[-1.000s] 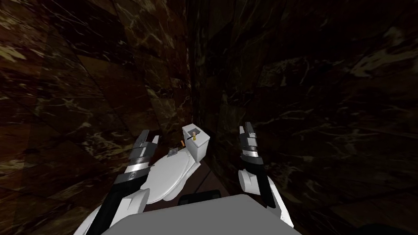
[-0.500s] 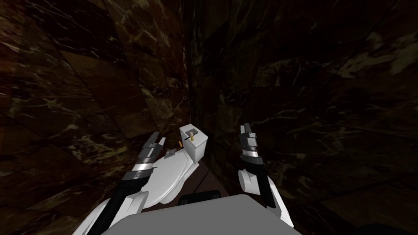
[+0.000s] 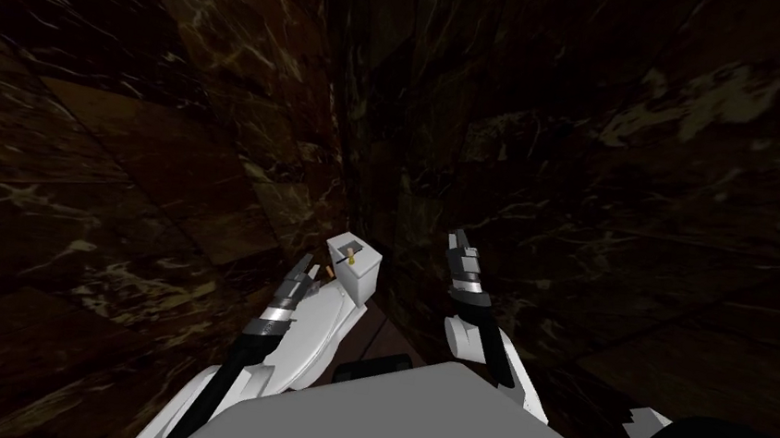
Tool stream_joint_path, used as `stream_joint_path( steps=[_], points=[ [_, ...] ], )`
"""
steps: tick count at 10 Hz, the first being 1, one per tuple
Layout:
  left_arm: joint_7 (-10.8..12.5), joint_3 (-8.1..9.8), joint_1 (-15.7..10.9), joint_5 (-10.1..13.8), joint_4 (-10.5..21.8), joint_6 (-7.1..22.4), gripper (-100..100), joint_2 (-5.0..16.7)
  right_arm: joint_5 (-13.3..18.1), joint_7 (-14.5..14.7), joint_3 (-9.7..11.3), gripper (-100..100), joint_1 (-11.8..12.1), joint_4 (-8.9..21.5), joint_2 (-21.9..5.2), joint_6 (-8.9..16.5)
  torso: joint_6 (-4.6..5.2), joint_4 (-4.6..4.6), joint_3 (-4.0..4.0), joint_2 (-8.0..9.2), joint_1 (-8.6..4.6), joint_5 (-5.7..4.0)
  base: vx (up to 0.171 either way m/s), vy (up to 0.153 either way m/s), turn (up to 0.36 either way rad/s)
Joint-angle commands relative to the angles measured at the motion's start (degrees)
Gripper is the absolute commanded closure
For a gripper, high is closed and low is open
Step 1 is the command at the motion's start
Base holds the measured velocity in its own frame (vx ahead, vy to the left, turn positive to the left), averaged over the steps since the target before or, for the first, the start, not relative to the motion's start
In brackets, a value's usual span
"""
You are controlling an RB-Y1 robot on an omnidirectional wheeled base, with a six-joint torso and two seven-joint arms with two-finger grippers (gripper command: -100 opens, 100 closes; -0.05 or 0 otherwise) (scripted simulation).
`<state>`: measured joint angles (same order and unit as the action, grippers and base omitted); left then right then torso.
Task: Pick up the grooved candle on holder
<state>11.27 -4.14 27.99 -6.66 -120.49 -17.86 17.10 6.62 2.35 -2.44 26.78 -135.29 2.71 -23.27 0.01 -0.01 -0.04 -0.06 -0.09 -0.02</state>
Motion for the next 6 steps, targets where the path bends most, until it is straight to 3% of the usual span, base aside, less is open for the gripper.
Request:
stream_joint_path(
  steps=[1,6],
  points=[
    [0.87,-1.28,-0.71,-0.41,1.98,1.01,-100,2.86,0.00,0.00,0.00,0,0.00,0.00,0.00,0.00,0.00,0.00,0.00,0.00,0.00,0.00,0.014,-0.030,-0.105],
    [2.67,-4.34,-2.00,-1.54,6.98,3.74,-100,10.80,0.00,0.00,0.00,0,0.00,0.00,0.00,0.00,-0.01,0.00,0.00,-0.01,0.02,0.00,0.016,-0.024,-0.124]
  ],
)
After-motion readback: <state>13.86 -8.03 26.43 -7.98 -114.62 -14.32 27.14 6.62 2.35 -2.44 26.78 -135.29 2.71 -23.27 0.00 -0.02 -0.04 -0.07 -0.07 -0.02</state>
